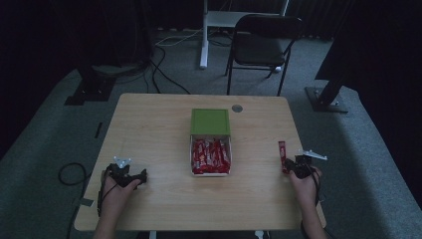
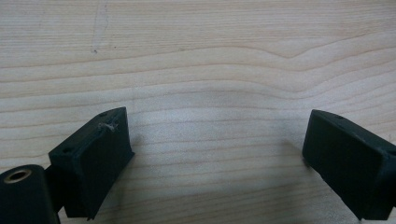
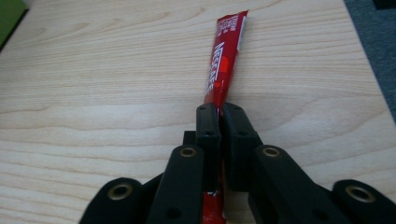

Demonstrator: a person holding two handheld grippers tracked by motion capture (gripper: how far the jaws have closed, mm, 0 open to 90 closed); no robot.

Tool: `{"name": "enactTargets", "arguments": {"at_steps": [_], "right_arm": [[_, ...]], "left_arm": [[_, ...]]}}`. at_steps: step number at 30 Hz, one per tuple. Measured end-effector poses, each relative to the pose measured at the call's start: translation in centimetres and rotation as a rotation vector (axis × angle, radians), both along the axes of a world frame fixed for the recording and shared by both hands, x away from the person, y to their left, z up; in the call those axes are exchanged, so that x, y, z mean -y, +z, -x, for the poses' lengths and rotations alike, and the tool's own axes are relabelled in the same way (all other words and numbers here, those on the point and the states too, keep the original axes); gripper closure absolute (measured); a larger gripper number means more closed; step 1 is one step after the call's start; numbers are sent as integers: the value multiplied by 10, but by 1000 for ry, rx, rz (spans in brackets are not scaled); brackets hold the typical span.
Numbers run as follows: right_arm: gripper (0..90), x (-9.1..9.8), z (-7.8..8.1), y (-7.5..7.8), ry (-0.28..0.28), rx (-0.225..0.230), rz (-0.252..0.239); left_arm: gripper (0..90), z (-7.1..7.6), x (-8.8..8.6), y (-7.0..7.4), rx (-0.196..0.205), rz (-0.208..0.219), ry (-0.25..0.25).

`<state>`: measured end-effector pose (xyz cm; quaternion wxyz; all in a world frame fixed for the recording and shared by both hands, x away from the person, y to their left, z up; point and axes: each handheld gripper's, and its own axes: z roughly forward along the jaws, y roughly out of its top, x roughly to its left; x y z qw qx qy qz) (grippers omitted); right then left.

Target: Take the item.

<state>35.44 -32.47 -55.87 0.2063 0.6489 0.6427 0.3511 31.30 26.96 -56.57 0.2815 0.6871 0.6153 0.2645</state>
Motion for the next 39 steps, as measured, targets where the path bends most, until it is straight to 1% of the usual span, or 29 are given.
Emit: {"name": "enactTargets", "arguments": {"at_steps": [4,7,10,14,19,26,29,32,35,39], "right_arm": [[809,1,0,1,-6,9,26],[772,2,1,5,-12,18,28],[749,3,2,10,-12,31,10],[735,1,4,15,-2,47,6],[724,-4,4,20,15,55,-7],[708,-15,6,24,72,66,-34],[688,-20,7,24,98,62,-34],[666,-24,7,25,116,68,-35],[639,-28,6,24,148,82,-45],[607,-32,7,23,185,87,-52]], "left_arm": [[86,0,0,0,0,0,0],[86,0,0,0,0,0,0],[86,0,0,0,0,0,0],[86,0,0,0,0,0,0],[85,0,0,0,0,0,0],[85,0,0,0,0,0,0],[86,0,0,0,0,0,0],[86,0,0,0,0,0,0],[85,0,0,0,0,0,0],[85,0,0,0,0,0,0]]}}
